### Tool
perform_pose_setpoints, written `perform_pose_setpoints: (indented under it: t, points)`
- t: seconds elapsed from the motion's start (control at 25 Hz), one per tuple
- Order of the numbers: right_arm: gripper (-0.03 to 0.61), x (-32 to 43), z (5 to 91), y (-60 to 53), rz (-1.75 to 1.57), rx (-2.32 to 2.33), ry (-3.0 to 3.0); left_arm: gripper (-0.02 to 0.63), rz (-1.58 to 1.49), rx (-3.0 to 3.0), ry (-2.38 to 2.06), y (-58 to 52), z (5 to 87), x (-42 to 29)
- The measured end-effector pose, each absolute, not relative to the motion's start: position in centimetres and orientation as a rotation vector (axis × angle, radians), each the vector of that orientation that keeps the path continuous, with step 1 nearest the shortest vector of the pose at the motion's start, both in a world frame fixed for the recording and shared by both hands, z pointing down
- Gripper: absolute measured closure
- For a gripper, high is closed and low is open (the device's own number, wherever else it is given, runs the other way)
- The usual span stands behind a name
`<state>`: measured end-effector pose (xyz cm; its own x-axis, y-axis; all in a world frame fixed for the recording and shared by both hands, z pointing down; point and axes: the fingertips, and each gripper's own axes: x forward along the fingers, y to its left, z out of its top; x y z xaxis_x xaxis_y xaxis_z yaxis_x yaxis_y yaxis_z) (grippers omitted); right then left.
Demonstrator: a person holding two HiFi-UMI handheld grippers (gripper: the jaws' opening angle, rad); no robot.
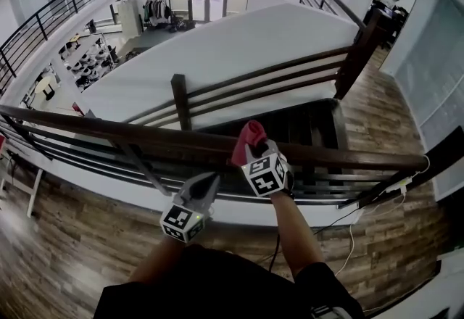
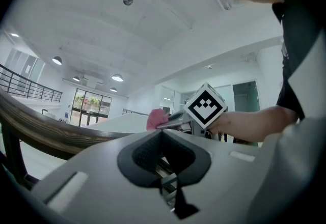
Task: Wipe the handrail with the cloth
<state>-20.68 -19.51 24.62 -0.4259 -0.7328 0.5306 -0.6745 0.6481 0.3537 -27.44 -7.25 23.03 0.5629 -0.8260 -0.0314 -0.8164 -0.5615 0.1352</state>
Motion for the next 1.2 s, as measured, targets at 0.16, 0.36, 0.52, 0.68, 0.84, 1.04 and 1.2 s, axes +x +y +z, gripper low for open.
perform_pose_setpoints:
  t: [0.16,0.36,0.52,0.68,0.84,1.04,1.2]
  points:
    - [0.534,-19.8,24.4,-19.1,-0.115,1.109,-2.201,0.614,-0.128,2.710,-1.335,-7.5,22.8,-25.6]
    - [0.534,-19.1,24.5,-19.0,-0.128,1.121,-2.185,0.614,-0.140,2.758,-1.224,-9.1,22.9,-23.4]
    - [0.534,-17.0,24.8,-18.8,-0.110,1.147,-2.152,0.614,-0.180,2.789,-1.138,-10.5,22.5,-21.4]
    - [0.534,-14.5,24.9,-18.6,-0.092,1.192,-2.120,0.614,-0.206,2.839,-1.041,-11.0,21.7,-19.2]
    - [0.534,-12.4,24.7,-18.6,-0.081,1.242,-2.085,0.614,-0.222,2.845,-0.985,-12.0,21.7,-18.1]
    - [0.534,-8.4,24.7,-18.1,-0.039,1.334,-2.052,0.614,-0.232,2.821,-0.922,-12.3,21.5,-16.1]
    - [0.534,-6.6,24.5,-18.1,-0.018,1.384,-2.041,0.614,-0.216,2.831,-0.860,-12.5,21.4,-14.6]
